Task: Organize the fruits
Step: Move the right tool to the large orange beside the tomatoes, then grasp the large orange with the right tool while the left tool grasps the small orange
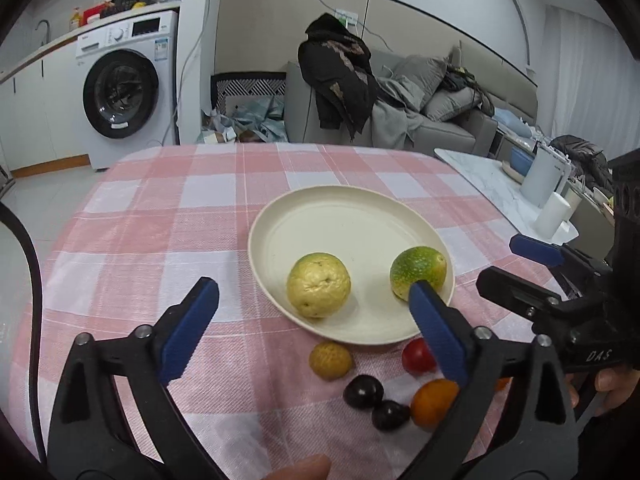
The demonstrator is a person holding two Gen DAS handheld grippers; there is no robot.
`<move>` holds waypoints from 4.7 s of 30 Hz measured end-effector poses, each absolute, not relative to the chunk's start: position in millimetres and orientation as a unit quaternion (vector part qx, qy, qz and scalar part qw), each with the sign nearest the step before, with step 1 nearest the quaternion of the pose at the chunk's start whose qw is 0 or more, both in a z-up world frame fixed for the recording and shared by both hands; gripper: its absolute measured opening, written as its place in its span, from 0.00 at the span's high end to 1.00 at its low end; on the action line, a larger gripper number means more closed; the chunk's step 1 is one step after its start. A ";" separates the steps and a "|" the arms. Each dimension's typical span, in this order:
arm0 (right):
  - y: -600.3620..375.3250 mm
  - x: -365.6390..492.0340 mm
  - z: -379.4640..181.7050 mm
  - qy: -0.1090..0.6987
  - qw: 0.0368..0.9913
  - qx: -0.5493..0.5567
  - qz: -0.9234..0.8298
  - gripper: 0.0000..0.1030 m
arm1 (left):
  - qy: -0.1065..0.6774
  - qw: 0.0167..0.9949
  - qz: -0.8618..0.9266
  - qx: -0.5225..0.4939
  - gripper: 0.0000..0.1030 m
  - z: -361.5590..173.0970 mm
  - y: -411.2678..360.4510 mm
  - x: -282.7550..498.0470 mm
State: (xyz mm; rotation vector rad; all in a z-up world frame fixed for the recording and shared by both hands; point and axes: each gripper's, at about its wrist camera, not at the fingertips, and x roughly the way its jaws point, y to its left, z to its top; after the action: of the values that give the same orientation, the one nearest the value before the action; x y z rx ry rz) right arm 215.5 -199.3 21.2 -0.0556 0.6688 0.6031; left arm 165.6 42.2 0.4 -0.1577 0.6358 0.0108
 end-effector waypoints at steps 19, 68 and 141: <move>-219.5 166.1 26.5 0.334 0.896 -0.060 0.287 0.00 | 0.310 0.950 0.021 -0.041 0.01 10.0 25.2 88.9; -217.7 177.9 -35.9 0.449 0.833 -0.133 0.295 0.00 | 0.370 0.929 -0.016 0.001 0.01 -31.7 -8.2 111.4; -224.2 165.7 -16.6 0.429 0.827 -0.098 0.349 0.60 | 0.383 0.916 -0.119 0.003 0.67 -36.9 -56.0 121.4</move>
State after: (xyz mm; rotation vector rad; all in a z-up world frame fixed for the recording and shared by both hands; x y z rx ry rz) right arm 165.7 -224.2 -16.6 -0.2075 0.9101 0.7419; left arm 121.4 -56.0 -36.9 0.0057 0.7883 -0.2440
